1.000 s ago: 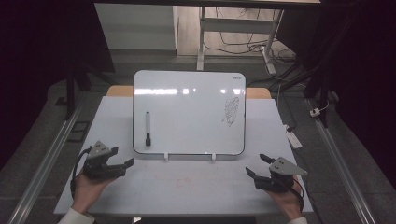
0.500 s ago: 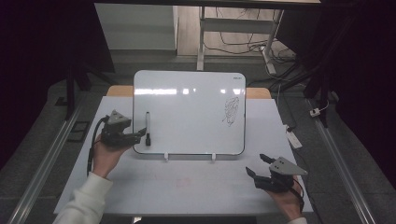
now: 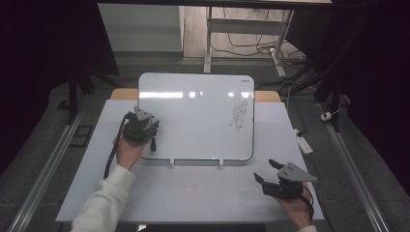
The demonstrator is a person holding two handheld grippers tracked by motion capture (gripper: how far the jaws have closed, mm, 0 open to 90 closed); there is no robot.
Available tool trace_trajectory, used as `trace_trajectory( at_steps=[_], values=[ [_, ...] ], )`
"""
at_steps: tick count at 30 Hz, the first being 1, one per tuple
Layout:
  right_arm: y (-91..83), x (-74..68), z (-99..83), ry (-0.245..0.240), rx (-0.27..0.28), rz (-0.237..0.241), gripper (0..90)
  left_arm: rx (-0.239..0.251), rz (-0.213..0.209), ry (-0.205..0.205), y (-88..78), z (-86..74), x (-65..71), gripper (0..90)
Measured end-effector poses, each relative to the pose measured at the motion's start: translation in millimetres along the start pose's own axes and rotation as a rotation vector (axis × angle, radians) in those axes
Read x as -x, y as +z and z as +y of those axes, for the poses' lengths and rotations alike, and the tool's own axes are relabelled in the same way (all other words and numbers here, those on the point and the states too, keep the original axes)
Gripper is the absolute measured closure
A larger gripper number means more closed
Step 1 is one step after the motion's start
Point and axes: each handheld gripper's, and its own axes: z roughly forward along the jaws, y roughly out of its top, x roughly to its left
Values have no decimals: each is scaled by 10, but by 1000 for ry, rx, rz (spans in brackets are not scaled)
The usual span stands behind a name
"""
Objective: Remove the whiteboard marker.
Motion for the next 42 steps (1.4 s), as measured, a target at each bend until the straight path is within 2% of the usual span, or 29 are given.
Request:
trace_trajectory(
  at_steps=[1, 4, 8, 9, 11, 16, 21, 26, 27, 28, 31, 33, 34, 35, 36, 40, 41, 42],
  values=[
    [-1, -3, 4, -3, 0, -2, 255, 0, 0, 0, 0, 0, 0, 636],
    [-7, -15, 16, -5, 4, -10, 256, 5, 39, 5, 15, -1, 44, 690],
    [-12, -25, 25, -7, 8, -17, 256, 12, 45, 0, 23, -3, 68, 718],
    [-13, -32, 30, -10, 9, -20, 257, 15, 39, -3, 23, -4, 71, 793],
    [-13, -36, 32, -11, 9, -22, 257, 32, 55, 10, 21, -12, 91, 809],
    [-18, -36, 31, -9, 11, -28, 258, 49, 44, 0, -17, -29, 69, 811],
    [-10, -27, 18, -9, 8, -30, 259, 81, 11, 13, -162, -34, 62, 811],
    [-8, -41, 29, -5, 15, -23, 263, 147, -104, -4, -404, -42, 62, 812],
    [-1, -57, 39, -3, 17, -15, 264, 175, -160, 3, -490, -55, 85, 812],
    [-1, -57, 39, -3, 17, -15, 264, 175, -160, 3, -490, -55, 85, 812],
    [8, -94, 61, -8, 19, -7, 270, 194, -244, -4, -572, -78, 139, 812],
    [22, -132, 93, 5, 23, 31, 290, 200, -330, 0, -597, -99, 224, 812],
    [26, -148, 107, 10, 23, 47, 299, 198, -354, 7, -597, -103, 264, 811],
    [26, -148, 107, 10, 23, 47, 299, 198, -354, 7, -597, -103, 264, 812],
    [41, -181, 158, 30, 23, 92, 317, 195, -400, 27, -586, -108, 355, 812],
    [91, -269, 282, 57, 9, 172, 340, 186, -474, 69, -550, -108, 576, 811],
    [91, -269, 282, 57, 9, 172, 340, 186, -474, 69, -550, -108, 576, 811],
    [140, -344, 356, 63, -1, 217, 347, 184, -497, 83, -543, -108, 646, 811]
  ],
)
